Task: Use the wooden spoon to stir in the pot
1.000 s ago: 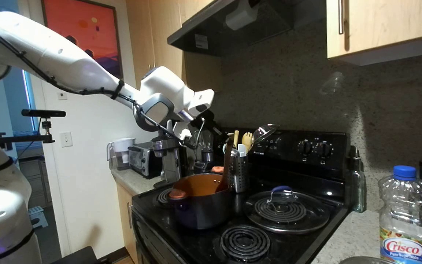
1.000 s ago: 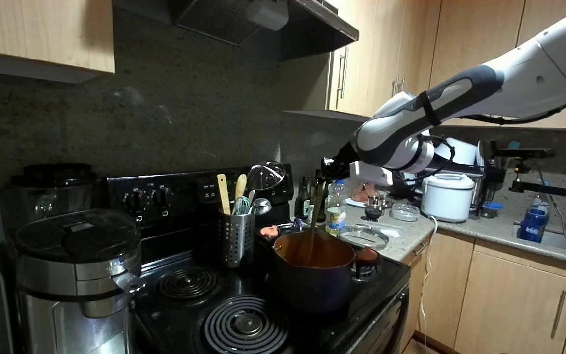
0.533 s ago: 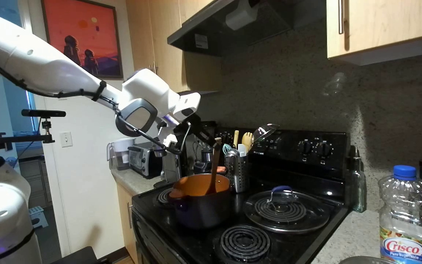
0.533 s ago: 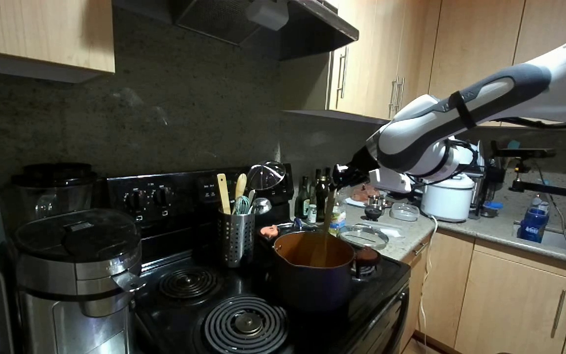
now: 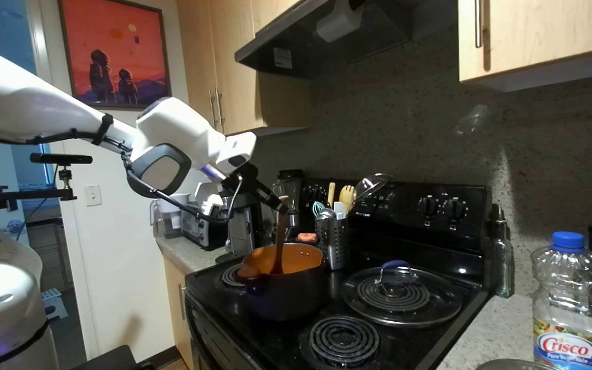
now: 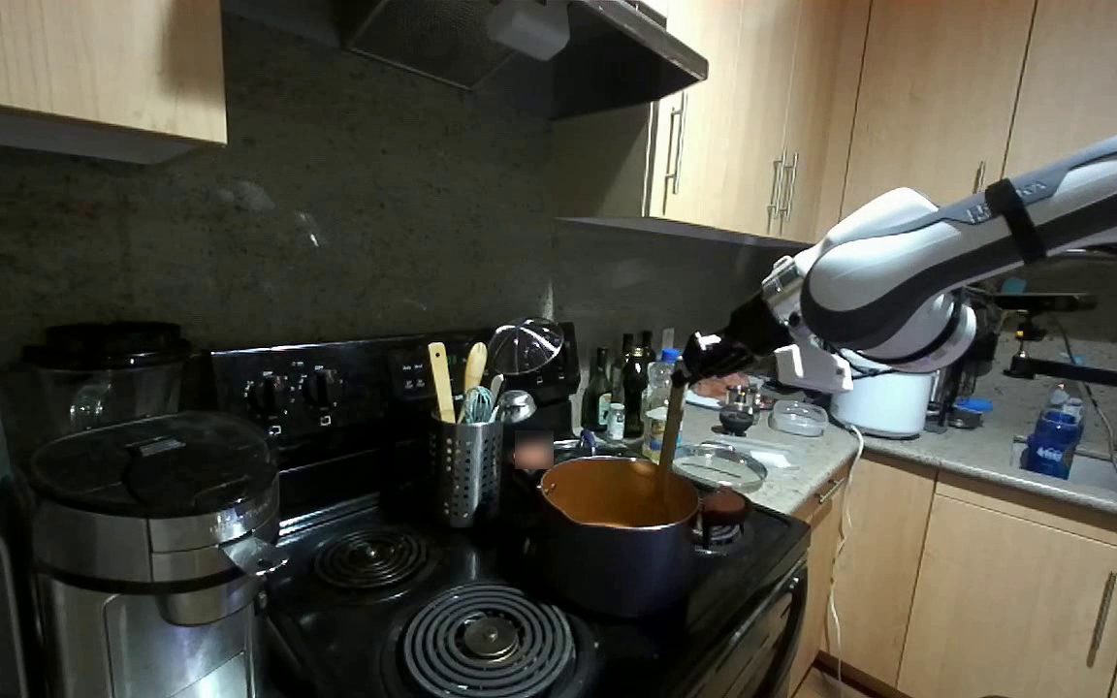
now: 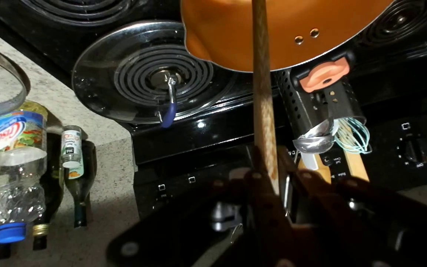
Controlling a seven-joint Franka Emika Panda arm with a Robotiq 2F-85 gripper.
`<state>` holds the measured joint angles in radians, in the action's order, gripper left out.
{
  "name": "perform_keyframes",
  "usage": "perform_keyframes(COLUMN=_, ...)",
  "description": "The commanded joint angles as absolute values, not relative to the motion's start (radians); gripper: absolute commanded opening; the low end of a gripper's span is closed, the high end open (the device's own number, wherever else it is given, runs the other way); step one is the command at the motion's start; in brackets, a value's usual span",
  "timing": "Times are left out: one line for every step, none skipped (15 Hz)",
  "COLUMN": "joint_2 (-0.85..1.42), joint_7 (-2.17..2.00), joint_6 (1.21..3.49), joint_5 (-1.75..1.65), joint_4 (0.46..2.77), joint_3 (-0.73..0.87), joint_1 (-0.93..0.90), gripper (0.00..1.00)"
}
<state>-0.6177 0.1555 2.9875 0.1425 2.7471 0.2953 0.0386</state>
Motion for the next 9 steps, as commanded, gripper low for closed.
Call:
perform_keyframes(joint_2=-0.677, joint_7=0.172, joint_6=2.941, joint_5=0.134, joint_4=2.776, joint_3=0.319, joint_1=0.003, gripper=0.06)
perform_keyframes(joint_2=-0.675, joint_7=0.169, joint_6=2.942, joint_5=0.139, joint_4=2.777, joint_3=0.319, joint_1=-0.01, gripper=0.06)
perform_keyframes(joint_2=-0.673, joint_7=0.166, joint_6=2.941, joint_5=0.141, joint_4=2.778, joint_3=0.317, joint_1=-0.019, gripper=0.06)
perform_keyframes(joint_2=-0.669, joint_7=0.162, joint_6=2.944, joint_5=0.142, joint_4=2.777, joint_3=0.313, joint_1=-0.031, gripper=0.06)
perform_keyframes(joint_2=-0.663, joint_7=0.158, joint_6=2.948, joint_5=0.143, joint_4=2.775, joint_3=0.308, joint_1=-0.039, gripper=0.06)
perform_keyframes(joint_2=-0.659, joint_7=0.155, joint_6=2.951, joint_5=0.143, joint_4=2.773, joint_3=0.303, joint_1=-0.05, gripper=0.06)
perform_keyframes(joint_2=-0.655, joint_7=0.153, joint_6=2.954, joint_5=0.144, joint_4=2.77, joint_3=0.301, joint_1=-0.06, gripper=0.06)
perform_keyframes(joint_2=-0.649, joint_7=0.151, joint_6=2.957, joint_5=0.145, joint_4=2.765, joint_3=0.298, joint_1=-0.069, gripper=0.06)
perform_keyframes(joint_2=-0.644, joint_7=0.148, joint_6=2.96, joint_5=0.145, joint_4=2.761, joint_3=0.295, joint_1=-0.078, gripper=0.06)
